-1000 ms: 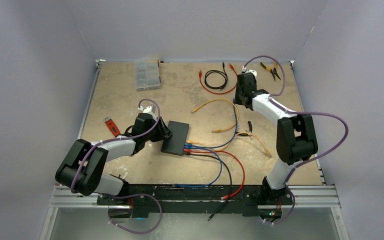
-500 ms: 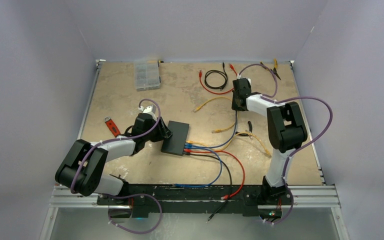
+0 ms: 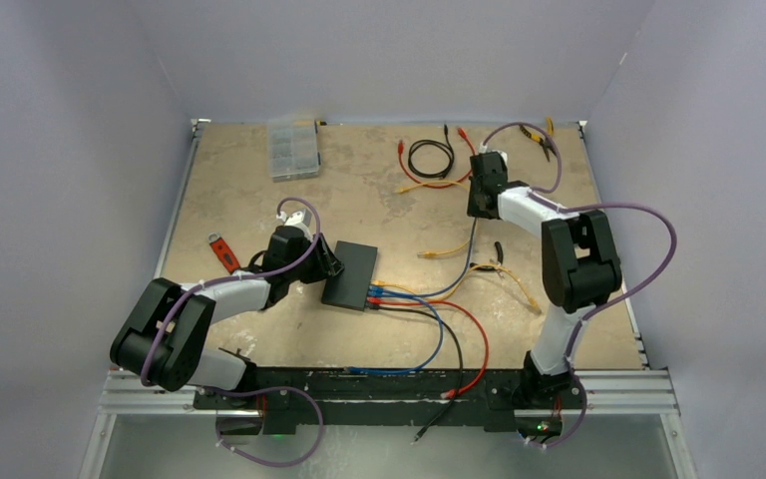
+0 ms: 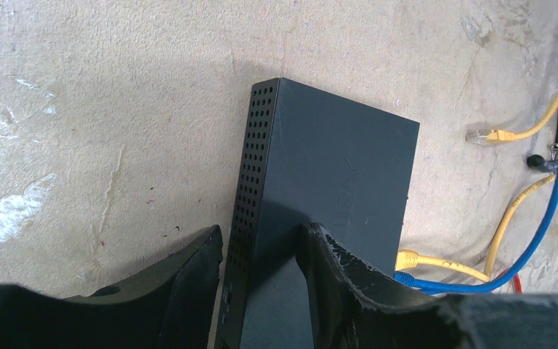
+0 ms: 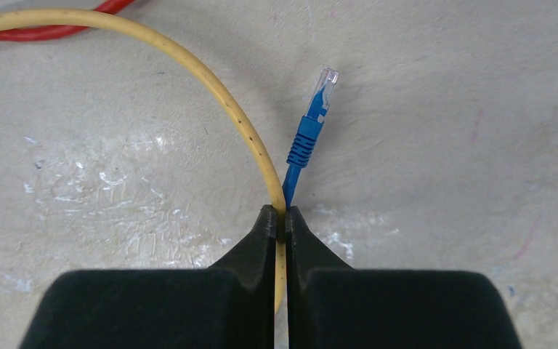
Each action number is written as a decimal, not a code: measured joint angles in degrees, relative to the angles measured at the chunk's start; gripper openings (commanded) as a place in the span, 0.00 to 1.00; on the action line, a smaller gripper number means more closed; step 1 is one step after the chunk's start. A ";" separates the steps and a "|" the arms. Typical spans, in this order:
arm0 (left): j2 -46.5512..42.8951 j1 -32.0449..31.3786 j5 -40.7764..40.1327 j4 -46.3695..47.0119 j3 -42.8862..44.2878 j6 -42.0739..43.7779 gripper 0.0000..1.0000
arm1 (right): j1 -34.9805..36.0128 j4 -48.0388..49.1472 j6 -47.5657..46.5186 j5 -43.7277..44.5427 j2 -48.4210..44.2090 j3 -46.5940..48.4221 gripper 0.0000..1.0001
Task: Pull the plug from the switch port
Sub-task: Pick up the connector from the center of the board, then place the connector at the corner of the board.
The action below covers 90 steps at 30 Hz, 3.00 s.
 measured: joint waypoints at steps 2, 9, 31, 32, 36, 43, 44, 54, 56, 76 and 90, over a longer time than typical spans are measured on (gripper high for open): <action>0.00 0.00 0.00 0.02 0.00 0.00 0.44 | -0.09 -0.70 -0.02 0.22 -1.92 0.00 0.00; 0.13 0.00 0.02 0.13 0.00 0.02 0.44 | -0.09 -2.97 -0.13 1.01 -9.42 2.10 0.00; 0.22 0.00 0.04 0.22 0.00 0.24 0.45 | -2.40 -5.46 0.11 -8.70 -20.74 8.72 0.00; 0.22 0.00 0.04 0.22 0.00 0.24 0.44 | -2.51 -5.49 0.24 -9.31 -21.20 8.92 0.00; 0.22 0.00 0.04 0.22 0.00 0.24 0.45 | -3.08 -4.24 0.70 -10.80 -22.18 10.71 0.02; 0.22 0.00 0.04 0.22 0.00 0.24 0.45 | -3.67 -0.44 1.40 -13.94 -21.88 11.87 0.00; 0.22 0.00 0.04 0.22 0.00 0.24 0.44 | -3.74 -0.02 1.60 -14.47 -21.38 11.93 0.00; 0.22 0.00 0.04 0.22 0.00 0.24 0.45 | -7.28 9.66 9.64 -27.30 -11.15 11.39 0.00; 0.22 0.00 0.04 0.22 0.00 0.26 0.45 | -8.72 13.11 12.72 -30.84 -8.52 10.69 0.00; 0.22 0.00 0.04 0.22 0.00 0.26 0.45 | -12.98 38.03 42.51 -38.93 13.66 6.91 0.00; 0.44 0.00 0.26 0.20 0.20 0.48 0.45 | -13.49 47.25 52.39 -37.90 16.81 4.66 0.51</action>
